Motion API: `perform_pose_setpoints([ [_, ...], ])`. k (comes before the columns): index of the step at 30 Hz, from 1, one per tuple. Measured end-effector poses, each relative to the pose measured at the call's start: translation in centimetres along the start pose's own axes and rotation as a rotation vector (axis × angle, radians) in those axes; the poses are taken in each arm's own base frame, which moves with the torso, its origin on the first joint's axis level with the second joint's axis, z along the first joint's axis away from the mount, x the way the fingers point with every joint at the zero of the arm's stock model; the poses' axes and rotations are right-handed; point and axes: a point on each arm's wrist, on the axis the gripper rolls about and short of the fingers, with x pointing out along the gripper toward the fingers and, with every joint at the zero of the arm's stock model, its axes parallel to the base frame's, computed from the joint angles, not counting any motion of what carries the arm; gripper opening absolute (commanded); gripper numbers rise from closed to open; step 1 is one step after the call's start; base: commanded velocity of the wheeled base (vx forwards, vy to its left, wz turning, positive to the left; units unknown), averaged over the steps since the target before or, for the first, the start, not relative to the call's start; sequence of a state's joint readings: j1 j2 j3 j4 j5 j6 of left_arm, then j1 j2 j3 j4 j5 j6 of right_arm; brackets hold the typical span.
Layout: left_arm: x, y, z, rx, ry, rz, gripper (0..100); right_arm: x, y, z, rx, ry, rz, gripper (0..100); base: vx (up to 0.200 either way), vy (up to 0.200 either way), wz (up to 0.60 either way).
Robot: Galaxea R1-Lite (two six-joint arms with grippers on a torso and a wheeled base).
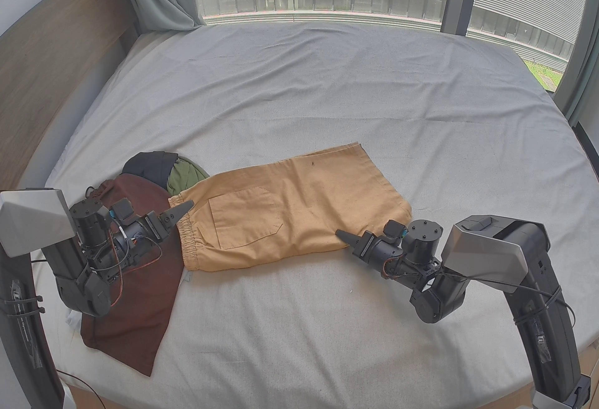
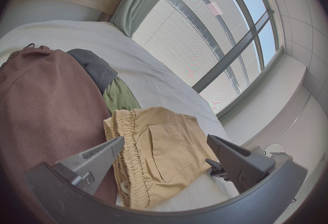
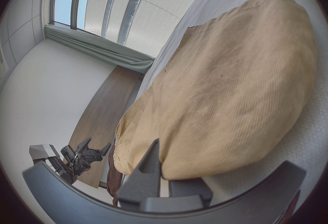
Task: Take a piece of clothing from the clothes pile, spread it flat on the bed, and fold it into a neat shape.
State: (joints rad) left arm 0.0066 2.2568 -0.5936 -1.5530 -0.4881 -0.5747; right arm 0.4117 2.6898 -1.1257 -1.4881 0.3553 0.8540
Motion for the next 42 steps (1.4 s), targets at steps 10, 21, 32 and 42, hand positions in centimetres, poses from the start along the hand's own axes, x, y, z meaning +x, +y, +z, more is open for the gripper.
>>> perform_pose_setpoints([
  [10, 0.0, -0.1, -0.1, 0.000, 0.003, -0.002, 100, -0.4, 0.2, 0.0, -0.002, -0.001, 0.000, 0, 0.000, 0.000, 0.00],
  [21, -0.1, -0.2, 0.0, 0.000, 0.002, -0.002, 100, -2.3, 0.8, -0.4, -0.018, 0.029, -0.032, 0, 0.000, 0.000, 0.00],
  [32, -0.2, -0.5, -0.1, 0.001, 0.005, -0.008, 100, -7.0, 1.8, -1.6, -0.062, 0.131, -0.142, 0, 0.000, 0.000, 0.00],
  [42, -0.2, -0.9, 0.0, 0.004, 0.005, -0.015, 100, -11.4, 3.3, -2.8, -0.095, 0.221, -0.230, 0, 0.000, 0.000, 0.00],
])
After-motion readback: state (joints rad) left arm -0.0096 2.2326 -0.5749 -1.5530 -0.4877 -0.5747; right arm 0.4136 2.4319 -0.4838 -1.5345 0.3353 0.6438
